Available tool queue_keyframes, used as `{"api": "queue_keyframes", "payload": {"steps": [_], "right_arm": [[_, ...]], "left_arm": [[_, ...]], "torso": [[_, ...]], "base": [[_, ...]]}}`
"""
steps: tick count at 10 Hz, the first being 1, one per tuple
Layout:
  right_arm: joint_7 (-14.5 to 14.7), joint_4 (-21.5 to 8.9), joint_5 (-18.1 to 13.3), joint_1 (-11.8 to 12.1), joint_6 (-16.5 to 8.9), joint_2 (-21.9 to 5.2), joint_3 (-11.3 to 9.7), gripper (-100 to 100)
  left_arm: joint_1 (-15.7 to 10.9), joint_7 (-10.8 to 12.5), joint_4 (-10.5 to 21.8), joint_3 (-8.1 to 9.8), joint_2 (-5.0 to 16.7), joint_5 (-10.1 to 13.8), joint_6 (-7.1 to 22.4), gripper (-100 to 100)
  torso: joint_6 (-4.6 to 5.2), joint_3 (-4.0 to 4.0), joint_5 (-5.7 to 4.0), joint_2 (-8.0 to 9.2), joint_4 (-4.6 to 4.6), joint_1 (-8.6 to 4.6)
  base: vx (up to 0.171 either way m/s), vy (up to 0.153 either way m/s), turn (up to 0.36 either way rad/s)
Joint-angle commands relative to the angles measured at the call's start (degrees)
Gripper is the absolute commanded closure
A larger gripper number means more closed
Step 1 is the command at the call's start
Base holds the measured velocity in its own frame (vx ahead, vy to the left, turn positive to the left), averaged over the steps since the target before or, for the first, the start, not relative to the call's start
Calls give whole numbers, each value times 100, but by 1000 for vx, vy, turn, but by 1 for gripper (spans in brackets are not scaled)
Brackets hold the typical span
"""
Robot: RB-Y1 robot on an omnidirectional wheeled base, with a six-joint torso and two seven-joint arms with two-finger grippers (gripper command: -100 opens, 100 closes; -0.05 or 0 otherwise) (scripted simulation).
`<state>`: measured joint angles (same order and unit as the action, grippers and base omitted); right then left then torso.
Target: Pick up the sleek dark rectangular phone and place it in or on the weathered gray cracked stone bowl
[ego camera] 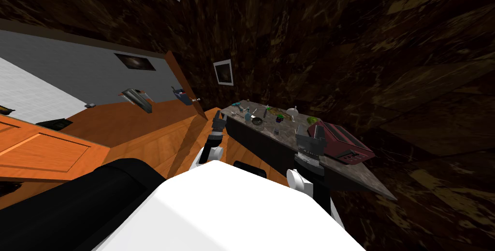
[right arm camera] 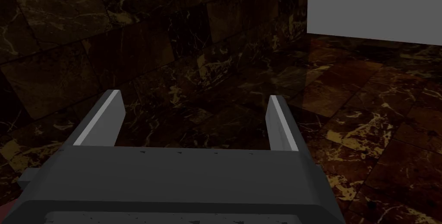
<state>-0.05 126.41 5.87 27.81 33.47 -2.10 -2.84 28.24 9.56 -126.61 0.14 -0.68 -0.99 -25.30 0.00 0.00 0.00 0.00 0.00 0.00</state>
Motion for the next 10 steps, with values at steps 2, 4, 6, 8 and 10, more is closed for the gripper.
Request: {"api": "queue_keyframes", "payload": {"steps": [2, 4, 6, 8, 10], "right_arm": [[14, -92, -4, 67, 28, -327, 6, -100], [30, -242, -11, 150, 63, -692, 16, -100], [34, -343, -18, 199, 84, -963, 15, -100], [31, -462, -27, 249, 107, -1213, 5, -100], [-2, -751, -56, 340, 154, -1607, -49, -100]], "left_arm": [[0, 0, 0, 0, 0, 0, 0, 0], [-1, 0, 0, 0, 0, 0, 0, 0], [-1, 0, 0, -1, -1, 0, 0, 0], [-1, 0, 0, -1, 0, 0, 0, 0], [-1, 0, 0, -1, 0, 0, 0, 0]], "torso": [[0, 3, 0, 7, 1, 2], [0, 14, 2, 25, 5, 10], [0, 22, 3, 39, 8, 18], [0, 17, 3, 30, 7, 14], [0, 13, 3, 23, 5, 14]], "base": [[-38, 16, 2], [-74, 40, 12], [-94, 48, 11], [-56, 37, 12], [-69, 67, 29]]}}
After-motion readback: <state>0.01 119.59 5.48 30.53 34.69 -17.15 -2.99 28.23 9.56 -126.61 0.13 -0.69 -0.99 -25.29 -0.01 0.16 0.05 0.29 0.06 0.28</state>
